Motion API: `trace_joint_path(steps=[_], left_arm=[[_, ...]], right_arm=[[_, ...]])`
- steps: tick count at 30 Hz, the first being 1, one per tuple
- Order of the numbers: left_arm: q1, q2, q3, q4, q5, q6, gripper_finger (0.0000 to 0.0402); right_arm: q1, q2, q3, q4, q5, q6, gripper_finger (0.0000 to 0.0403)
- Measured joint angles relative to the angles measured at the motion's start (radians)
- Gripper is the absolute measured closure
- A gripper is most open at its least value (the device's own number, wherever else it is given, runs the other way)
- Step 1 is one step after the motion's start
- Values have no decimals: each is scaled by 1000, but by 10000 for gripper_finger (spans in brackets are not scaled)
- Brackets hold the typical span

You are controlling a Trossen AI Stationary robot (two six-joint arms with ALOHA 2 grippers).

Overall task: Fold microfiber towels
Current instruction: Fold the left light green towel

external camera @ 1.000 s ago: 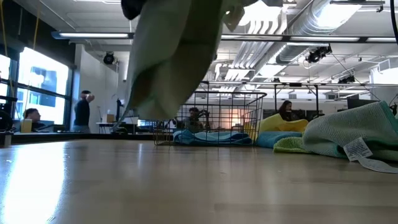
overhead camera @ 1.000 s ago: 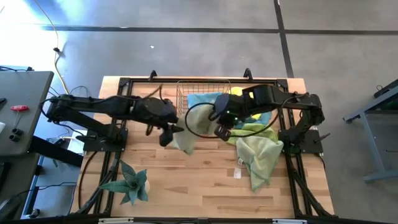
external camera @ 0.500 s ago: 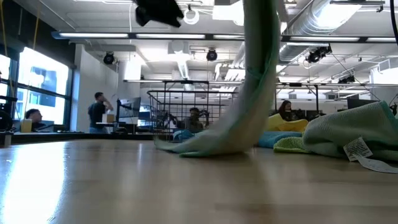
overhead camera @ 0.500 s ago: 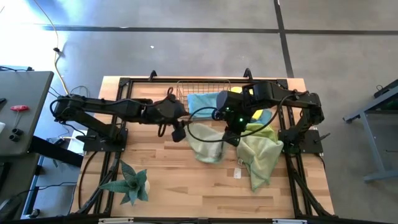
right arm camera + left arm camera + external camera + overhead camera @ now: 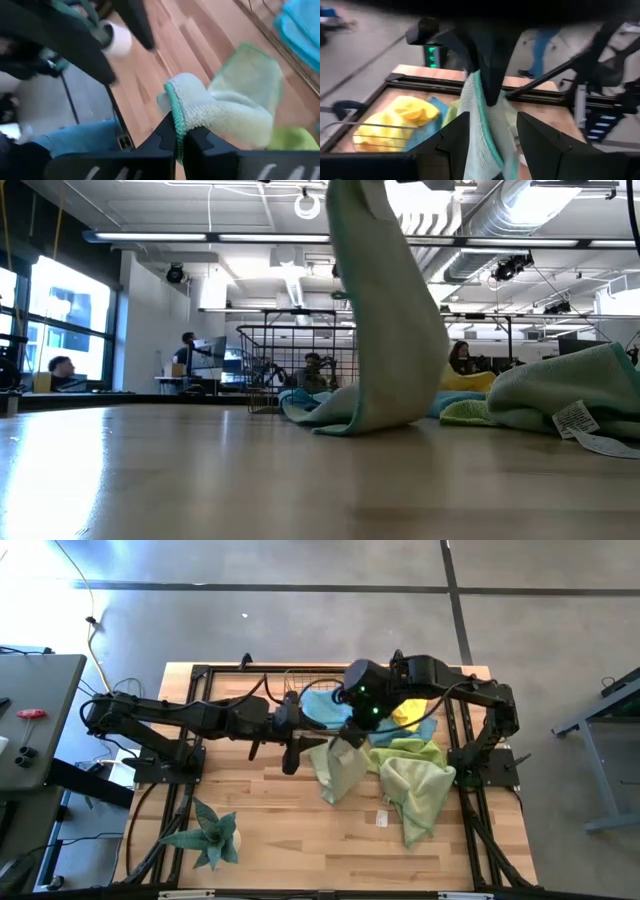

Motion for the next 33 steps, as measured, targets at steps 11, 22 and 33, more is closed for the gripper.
trace_joint_path(steps=[11,22,33], left_arm=[[2,0,0,-16,-170,45,248],[-5,0,0,-16,-194,115,248],[-6,0,0,-9,-192,175,248]], right_arm=[[-7,0,0,95,19,17,403],[-6,1,0,173,67,25,403],[-18,1,0,149,158,19,403]])
